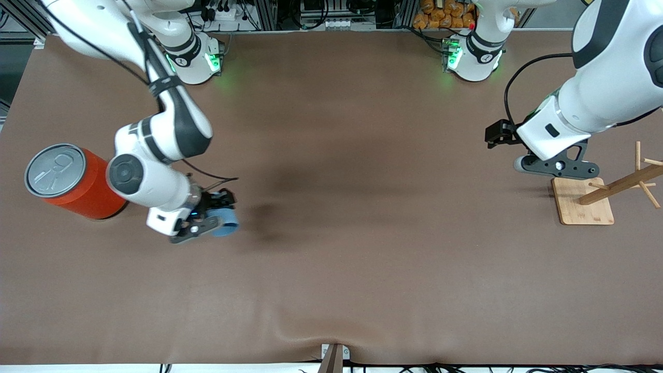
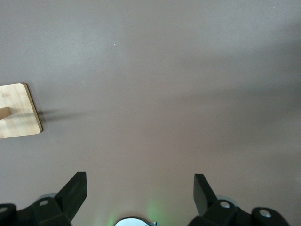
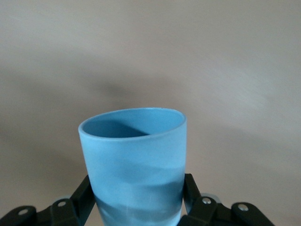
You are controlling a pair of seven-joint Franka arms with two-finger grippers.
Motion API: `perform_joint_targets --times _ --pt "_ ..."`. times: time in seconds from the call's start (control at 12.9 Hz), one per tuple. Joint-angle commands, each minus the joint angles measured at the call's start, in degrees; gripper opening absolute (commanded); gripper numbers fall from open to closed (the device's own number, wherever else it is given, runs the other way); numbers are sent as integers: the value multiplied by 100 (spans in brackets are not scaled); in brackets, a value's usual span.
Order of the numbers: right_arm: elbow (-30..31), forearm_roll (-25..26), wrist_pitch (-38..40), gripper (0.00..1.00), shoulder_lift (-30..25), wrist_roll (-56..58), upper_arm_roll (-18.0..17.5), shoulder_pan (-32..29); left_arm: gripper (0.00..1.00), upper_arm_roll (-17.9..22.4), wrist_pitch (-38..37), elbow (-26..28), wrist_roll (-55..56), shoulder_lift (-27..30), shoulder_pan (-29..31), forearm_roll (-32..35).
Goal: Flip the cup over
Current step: 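Grasp the blue cup with the right gripper and carry it to mid-table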
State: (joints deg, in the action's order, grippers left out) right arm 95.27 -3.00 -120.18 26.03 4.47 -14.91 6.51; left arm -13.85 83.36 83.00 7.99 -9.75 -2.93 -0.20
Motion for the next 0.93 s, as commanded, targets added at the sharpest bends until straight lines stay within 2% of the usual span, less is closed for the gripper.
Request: perform_joint_targets --times 0.0,0.31,0.39,0.54,0.7,0.85 --pt "-850 -34 258 0 490 -165 -616 87 100 -21 -126 58 -60 149 82 -112" --pt "-957 35 180 0 823 -621 -1232 621 100 -21 -153 41 -60 167 56 -103" --pt "-1175 193 75 0 964 -649 -1251 893 100 -21 -144 32 -60 167 65 -103" --pt "-1475 1270 48 0 1194 -170 -1269 1211 100 -21 -136 32 -60 167 74 -68" --pt "-1607 1757 -197 0 1343 1068 -1217 1728 100 -21 -118 32 -60 175 74 -59" --pt "-1625 2729 -426 0 1553 1222 -1102 2143 100 -30 -153 32 -52 202 65 -103"
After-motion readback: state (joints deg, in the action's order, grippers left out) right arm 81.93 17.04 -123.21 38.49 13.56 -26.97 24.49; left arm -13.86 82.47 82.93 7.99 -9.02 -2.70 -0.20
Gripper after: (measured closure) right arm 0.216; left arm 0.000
